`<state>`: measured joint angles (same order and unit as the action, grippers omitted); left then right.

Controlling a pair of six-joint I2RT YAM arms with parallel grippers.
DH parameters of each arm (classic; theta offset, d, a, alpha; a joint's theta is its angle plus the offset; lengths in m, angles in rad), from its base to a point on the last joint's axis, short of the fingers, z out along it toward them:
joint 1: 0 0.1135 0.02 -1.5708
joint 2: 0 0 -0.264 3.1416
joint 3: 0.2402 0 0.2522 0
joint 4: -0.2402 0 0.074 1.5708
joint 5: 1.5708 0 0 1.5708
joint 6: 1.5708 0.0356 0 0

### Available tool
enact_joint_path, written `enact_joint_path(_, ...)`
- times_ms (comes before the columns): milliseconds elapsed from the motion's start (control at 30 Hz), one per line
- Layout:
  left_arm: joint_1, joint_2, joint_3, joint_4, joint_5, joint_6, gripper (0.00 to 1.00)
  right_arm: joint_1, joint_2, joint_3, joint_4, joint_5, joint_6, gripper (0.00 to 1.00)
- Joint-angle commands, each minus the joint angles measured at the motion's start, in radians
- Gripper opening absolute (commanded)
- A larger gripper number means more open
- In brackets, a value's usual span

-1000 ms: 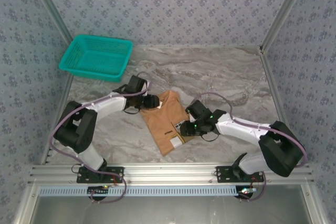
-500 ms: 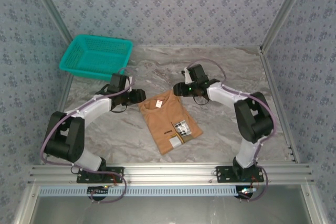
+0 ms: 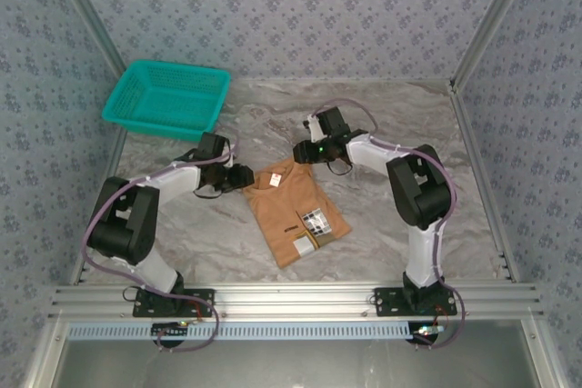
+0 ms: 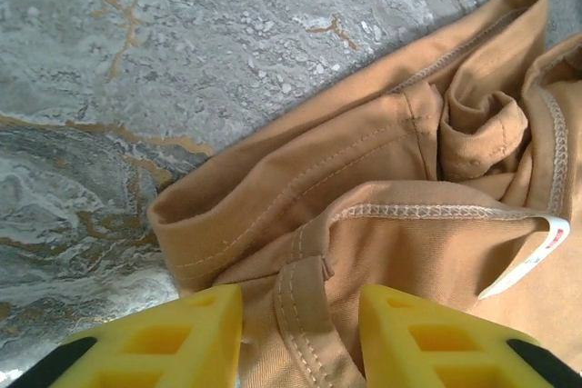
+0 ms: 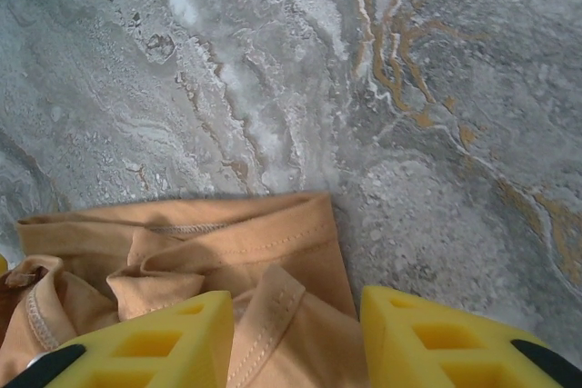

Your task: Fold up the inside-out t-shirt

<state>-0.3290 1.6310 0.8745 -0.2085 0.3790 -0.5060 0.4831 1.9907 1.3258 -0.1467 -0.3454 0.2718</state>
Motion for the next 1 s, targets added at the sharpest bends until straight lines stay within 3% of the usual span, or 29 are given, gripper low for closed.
enact_joint_path(0, -0.002, 0.02, 0.027, -0.003, 0.037, 0.01, 0.34, 0.008, 0.04, 0.046, -0.039, -0.011, -0.039, 0.42)
enact_joint_path(333, -0.002, 0.033, 0.032, 0.004, 0.038, 0.02, 0.17, 0.019, 0.059, 0.06, -0.07, -0.008, -0.071, 0.4)
enact_joint_path(567, -0.002, 0.021, 0.038, 0.014, 0.036, 0.019, 0.02, 0.022, 0.04, 0.08, -0.089, -0.006, -0.09, 0.17)
enact_joint_path(667, -0.002, -0.013, 0.035, 0.014, 0.028, 0.016, 0.0, 0.019, 0.008, 0.081, -0.097, 0.002, -0.103, 0.1)
enact_joint_path(967, -0.001, -0.122, -0.001, 0.041, -0.035, -0.007, 0.0, 0.002, -0.053, 0.067, -0.06, 0.023, -0.113, 0.07)
